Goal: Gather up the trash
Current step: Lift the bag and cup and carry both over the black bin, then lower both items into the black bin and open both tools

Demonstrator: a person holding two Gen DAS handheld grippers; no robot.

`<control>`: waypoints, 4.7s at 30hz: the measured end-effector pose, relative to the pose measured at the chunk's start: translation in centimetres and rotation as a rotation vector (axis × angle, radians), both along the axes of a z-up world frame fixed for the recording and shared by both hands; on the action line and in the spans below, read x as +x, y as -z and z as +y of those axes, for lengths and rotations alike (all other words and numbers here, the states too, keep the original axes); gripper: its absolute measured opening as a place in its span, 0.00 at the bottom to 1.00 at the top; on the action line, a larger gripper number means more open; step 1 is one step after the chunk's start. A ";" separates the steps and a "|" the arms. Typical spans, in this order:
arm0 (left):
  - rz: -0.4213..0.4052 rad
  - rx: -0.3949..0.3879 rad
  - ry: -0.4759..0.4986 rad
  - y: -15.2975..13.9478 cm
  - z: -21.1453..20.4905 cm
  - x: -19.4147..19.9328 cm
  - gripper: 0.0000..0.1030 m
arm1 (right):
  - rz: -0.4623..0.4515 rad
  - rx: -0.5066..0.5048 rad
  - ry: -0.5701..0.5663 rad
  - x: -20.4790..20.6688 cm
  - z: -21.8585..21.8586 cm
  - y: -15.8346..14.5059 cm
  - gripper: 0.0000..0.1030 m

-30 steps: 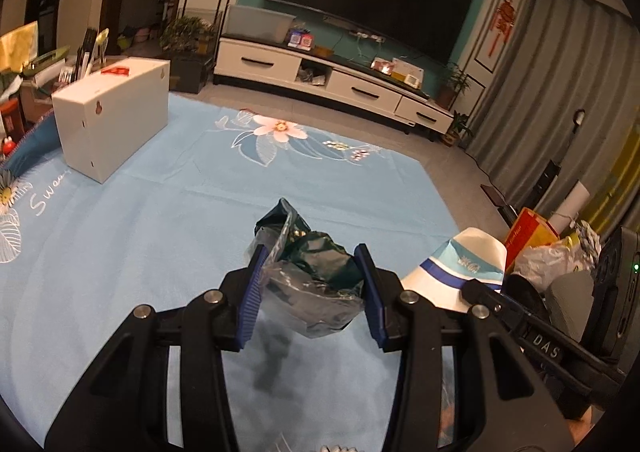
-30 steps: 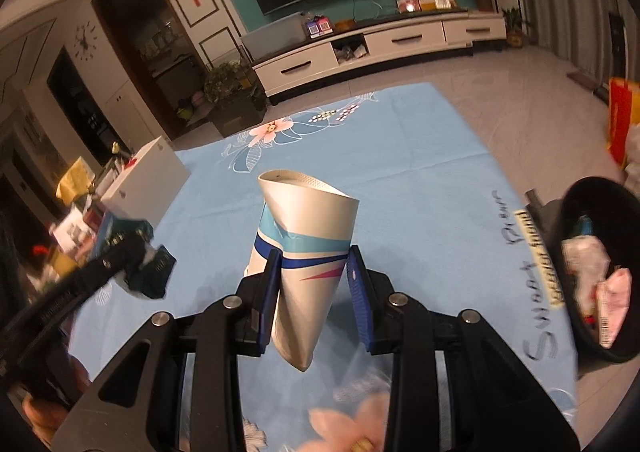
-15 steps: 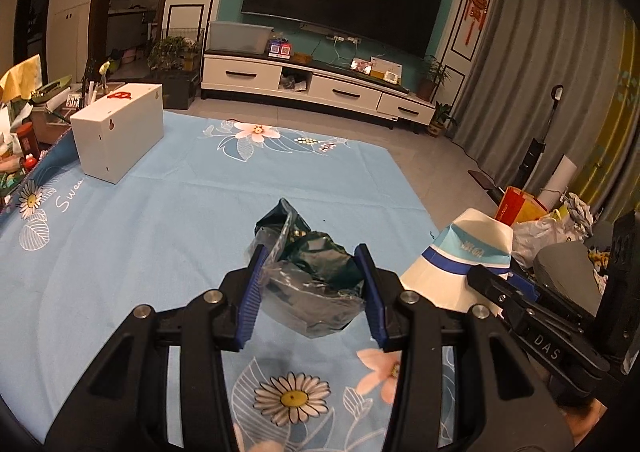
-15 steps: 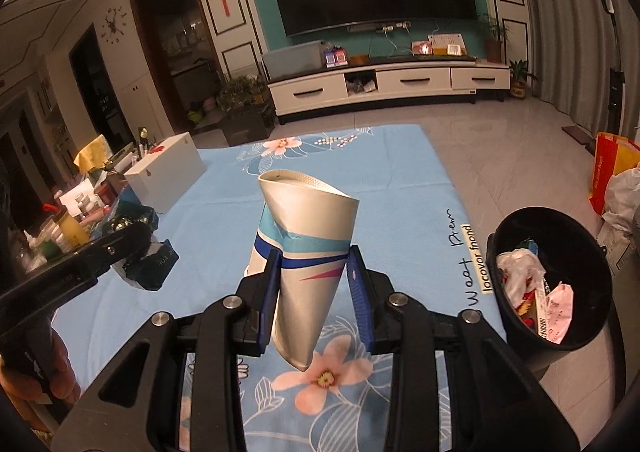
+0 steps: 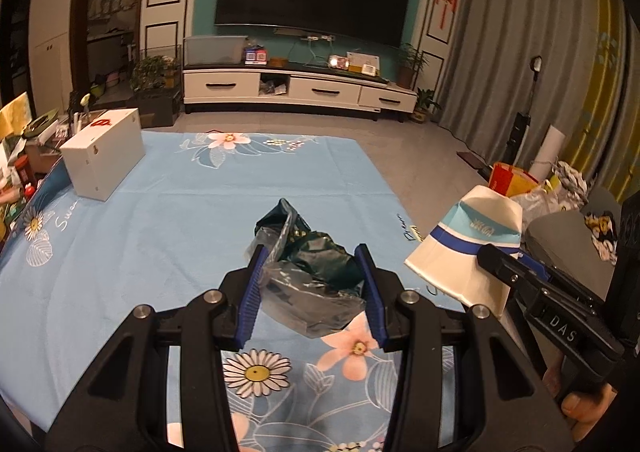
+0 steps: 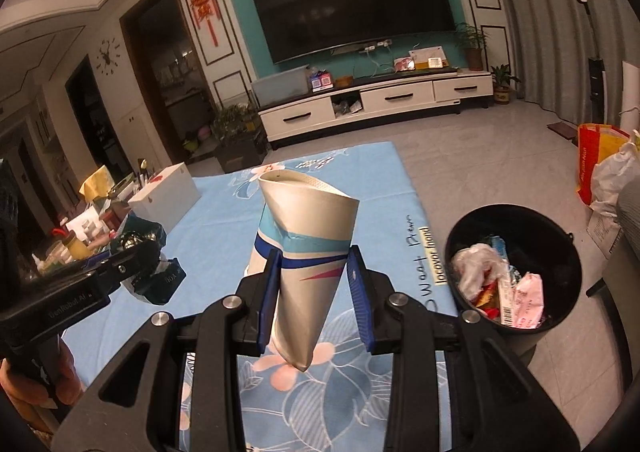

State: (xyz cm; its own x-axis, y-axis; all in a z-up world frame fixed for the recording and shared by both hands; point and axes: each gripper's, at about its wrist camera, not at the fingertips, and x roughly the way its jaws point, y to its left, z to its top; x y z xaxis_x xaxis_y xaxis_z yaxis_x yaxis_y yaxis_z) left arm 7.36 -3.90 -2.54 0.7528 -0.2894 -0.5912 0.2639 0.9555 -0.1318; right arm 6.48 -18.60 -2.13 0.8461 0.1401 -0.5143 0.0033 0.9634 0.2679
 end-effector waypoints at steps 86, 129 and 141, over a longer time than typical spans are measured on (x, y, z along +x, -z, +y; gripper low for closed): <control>0.136 0.222 0.516 8.6 -30.4 9.3 0.44 | 0.101 0.132 0.433 -0.3 -21.2 9.9 0.34; 0.210 0.309 0.533 14.0 -34.2 12.2 0.45 | 0.193 0.091 0.390 5.1 -22.6 12.7 0.37; 0.227 0.317 0.523 14.8 -33.9 12.8 0.45 | 0.212 0.099 0.388 5.7 -22.9 13.4 0.37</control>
State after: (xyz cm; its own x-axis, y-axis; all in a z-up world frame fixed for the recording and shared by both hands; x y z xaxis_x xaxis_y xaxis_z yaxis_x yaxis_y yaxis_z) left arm 20.19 -37.84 -17.34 0.4061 -0.3690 -0.8360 0.7030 0.7106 0.0278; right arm 12.16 -41.47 -15.54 0.7230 -0.1088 -0.6822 0.4238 0.8498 0.3135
